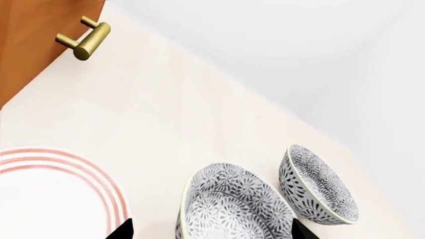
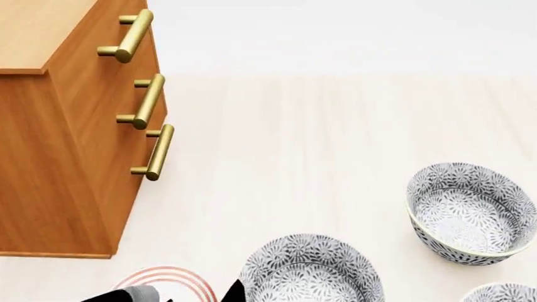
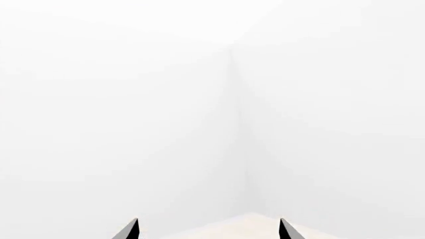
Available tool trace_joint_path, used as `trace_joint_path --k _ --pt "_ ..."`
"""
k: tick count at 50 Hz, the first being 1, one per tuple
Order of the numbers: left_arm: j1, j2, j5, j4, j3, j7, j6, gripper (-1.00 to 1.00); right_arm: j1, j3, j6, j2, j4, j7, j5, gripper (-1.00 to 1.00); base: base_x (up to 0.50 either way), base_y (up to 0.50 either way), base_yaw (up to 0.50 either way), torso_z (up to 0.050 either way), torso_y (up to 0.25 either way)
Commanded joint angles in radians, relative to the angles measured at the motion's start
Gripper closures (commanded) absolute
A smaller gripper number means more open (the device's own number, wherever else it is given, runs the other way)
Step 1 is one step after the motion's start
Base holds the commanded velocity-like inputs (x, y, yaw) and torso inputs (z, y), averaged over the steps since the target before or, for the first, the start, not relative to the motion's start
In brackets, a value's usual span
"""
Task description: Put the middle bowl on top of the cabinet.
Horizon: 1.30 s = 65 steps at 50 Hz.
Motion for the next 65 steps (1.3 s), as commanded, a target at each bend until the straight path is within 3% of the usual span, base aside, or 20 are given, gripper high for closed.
trace_joint_path --k 1,65 --pt "-0.033 -0.005 -0.02 -0.09 0.031 -0.018 0.043 -1.0 -0.011 0.003 -0.007 0.003 -0.007 0.004 0.002 -1.0 0.0 0.0 0.0 0.0 0.0" --pt "-0.161 0.0 -0.009 -0.371 0.243 -0.068 0.185 -1.0 -0.042 -0.01 -0.023 0.017 -0.033 0.018 -0.004 -1.0 0.0 0.0 0.0 0.0 0.0"
